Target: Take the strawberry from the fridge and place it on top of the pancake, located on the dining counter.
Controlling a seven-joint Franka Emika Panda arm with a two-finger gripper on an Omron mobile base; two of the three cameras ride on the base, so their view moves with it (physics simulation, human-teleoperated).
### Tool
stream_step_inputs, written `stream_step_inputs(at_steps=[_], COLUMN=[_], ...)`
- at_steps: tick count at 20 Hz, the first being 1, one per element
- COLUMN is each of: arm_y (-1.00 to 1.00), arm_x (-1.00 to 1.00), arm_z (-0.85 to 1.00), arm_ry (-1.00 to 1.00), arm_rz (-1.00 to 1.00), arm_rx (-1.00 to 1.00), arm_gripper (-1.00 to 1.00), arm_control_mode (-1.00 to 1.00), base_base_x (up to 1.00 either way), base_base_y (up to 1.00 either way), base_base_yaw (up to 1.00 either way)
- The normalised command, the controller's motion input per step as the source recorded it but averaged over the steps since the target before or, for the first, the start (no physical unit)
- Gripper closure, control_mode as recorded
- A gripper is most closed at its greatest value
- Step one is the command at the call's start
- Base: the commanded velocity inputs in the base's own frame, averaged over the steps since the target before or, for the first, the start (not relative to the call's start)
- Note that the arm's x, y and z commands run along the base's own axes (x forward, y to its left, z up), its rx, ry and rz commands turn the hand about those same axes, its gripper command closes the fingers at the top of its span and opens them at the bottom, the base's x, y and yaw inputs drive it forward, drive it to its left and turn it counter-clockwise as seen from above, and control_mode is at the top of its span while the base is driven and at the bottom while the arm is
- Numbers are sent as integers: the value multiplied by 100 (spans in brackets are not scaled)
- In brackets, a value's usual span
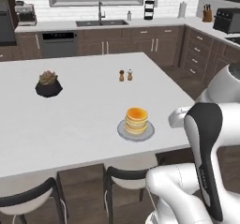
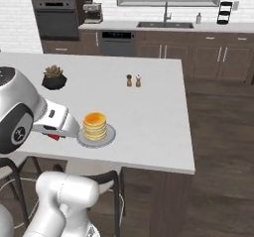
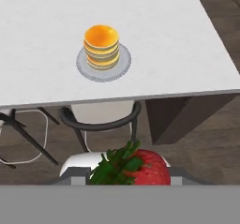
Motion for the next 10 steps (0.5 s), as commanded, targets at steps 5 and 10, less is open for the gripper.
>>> stream_step_inputs(at_steps=[5, 10], arm_y=[0, 0], arm_x=[0, 0], arm_z=[0, 0], arm_ry=[0, 0], arm_rz=[0, 0], arm_rx=[0, 0], arm_gripper=[100, 100], arm_control_mode=[100, 100], base_base_x=[-7, 58], base_base_y=[32, 5], base_base_yaw=[-10, -9])
